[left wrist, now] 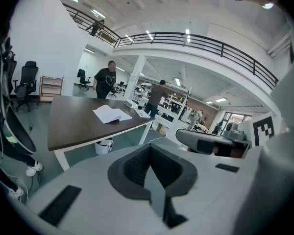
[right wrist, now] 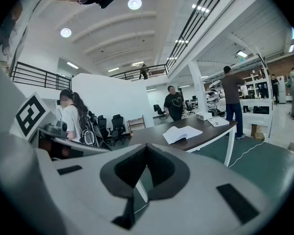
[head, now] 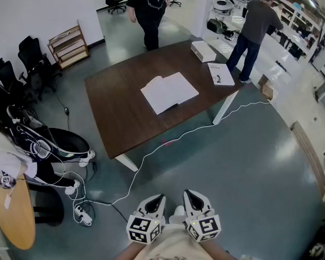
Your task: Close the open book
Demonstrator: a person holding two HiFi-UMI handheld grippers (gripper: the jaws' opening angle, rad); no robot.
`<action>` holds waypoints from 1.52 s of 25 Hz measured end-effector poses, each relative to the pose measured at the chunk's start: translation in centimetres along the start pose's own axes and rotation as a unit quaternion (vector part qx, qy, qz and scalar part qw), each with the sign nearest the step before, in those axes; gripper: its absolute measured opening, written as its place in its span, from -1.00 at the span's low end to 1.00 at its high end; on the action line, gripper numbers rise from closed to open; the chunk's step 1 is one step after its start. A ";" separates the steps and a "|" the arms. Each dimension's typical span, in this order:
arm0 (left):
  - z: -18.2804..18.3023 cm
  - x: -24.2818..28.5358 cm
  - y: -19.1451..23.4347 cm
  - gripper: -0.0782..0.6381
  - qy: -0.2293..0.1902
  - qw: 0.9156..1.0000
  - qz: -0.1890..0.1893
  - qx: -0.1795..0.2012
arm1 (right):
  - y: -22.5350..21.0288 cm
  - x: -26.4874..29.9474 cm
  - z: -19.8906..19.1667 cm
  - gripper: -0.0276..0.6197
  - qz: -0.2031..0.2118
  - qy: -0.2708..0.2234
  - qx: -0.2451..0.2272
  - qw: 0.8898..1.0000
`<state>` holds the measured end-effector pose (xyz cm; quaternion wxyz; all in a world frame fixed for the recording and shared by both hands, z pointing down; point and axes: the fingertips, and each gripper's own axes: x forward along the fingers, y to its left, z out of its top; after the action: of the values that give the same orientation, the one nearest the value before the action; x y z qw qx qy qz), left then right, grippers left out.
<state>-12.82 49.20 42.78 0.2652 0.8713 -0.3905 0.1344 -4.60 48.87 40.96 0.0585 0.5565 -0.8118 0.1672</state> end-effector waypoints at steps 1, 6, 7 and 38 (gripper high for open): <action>0.1 0.1 -0.2 -0.76 0.000 1.000 0.000 0.002 | -0.2 -0.1 0.0 -0.90 0.000 0.001 0.001 1.000; 0.0 1.0 -1.2 -0.76 0.003 1.000 0.004 0.009 | -1.5 -0.4 -0.4 -0.90 0.005 0.004 0.015 1.000; 0.1 1.1 -1.3 -0.76 0.003 1.000 0.006 0.010 | -1.7 -0.5 -0.3 -0.90 0.007 0.004 0.017 1.000; 7.4 14.5 6.2 -0.76 0.024 0.999 0.023 -0.020 | -10.9 12.8 2.8 -0.90 0.020 0.020 0.022 0.999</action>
<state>-7.75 32.73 45.31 0.2891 0.8529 -0.4068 0.1537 0.94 33.09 44.21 0.0595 0.5380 -0.8174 0.1972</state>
